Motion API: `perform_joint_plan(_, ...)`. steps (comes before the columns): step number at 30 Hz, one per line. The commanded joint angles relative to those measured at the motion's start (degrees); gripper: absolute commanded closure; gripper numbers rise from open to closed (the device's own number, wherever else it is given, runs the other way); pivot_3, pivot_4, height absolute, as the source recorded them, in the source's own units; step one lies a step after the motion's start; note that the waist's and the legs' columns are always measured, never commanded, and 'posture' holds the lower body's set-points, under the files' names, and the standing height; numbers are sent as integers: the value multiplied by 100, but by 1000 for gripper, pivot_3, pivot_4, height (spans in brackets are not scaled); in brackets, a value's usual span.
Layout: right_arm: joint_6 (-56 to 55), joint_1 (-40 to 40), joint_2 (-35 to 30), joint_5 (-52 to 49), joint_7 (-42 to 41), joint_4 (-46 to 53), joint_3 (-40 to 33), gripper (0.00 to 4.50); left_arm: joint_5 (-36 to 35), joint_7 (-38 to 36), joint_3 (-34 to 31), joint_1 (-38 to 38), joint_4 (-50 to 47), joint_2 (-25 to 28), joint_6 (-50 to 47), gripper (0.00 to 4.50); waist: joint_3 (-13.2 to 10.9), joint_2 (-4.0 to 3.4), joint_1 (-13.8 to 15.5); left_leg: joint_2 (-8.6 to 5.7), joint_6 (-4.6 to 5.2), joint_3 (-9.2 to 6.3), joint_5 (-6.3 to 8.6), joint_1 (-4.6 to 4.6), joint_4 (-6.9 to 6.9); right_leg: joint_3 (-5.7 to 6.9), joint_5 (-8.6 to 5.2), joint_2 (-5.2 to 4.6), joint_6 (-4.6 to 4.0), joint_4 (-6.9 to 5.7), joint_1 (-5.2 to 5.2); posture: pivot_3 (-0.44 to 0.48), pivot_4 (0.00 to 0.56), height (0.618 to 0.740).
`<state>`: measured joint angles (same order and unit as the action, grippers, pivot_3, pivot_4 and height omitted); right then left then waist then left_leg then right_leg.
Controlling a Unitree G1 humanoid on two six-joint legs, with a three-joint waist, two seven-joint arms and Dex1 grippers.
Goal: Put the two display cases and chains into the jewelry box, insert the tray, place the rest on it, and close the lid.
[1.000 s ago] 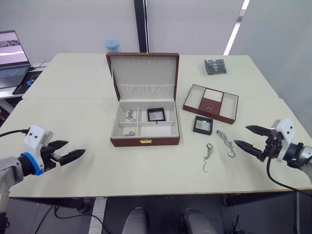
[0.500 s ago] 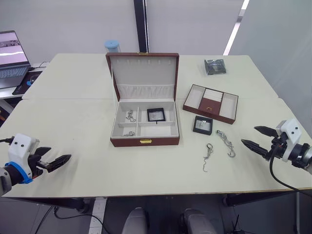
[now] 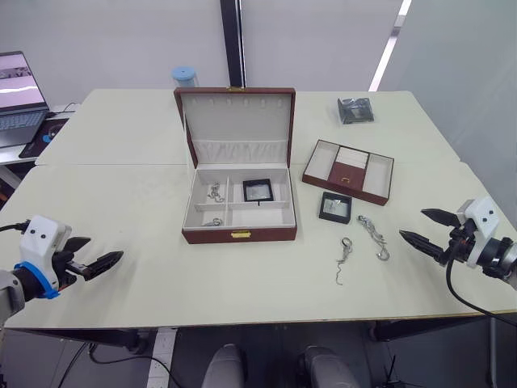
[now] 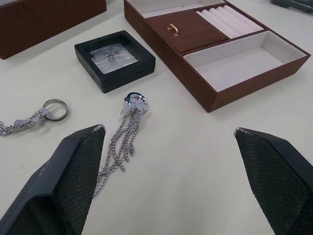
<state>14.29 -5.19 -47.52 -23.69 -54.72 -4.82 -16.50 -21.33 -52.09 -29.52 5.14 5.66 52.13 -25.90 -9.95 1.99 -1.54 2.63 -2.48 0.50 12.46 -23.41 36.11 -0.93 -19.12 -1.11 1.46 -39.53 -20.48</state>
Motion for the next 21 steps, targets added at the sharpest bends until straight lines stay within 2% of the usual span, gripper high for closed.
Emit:
perform_joint_plan(1,1,-55,-81,-48,-90,318,-60,0,24,-171,30,151,-355,26,330,44,0,0,0,0,0,1,0,0,0,-1,0,0,0,0,0,0,150,740)
perform_joint_plan(9,419,-512,-382,-206,-645,686,210,0,-144,-736,255,271,-1015,-46,1058,44,-1,-2,0,-1,0,3,0,1,1,-3,0,-1,0,-1,0,0,150,740)
perform_joint_plan(16,779,-1476,-661,30,-1247,589,1060,0,-251,-1057,723,320,-1728,-398,1673,44,-3,-6,-11,0,0,2,0,1,0,-2,0,0,-1,0,0,0,150,740)
perform_joint_plan(21,885,-2280,-562,370,-1460,266,1714,0,-222,-1121,1235,228,-2081,-802,2119,44,-6,-10,-10,-1,1,5,0,2,1,-5,1,0,-1,0,0,0,150,740)
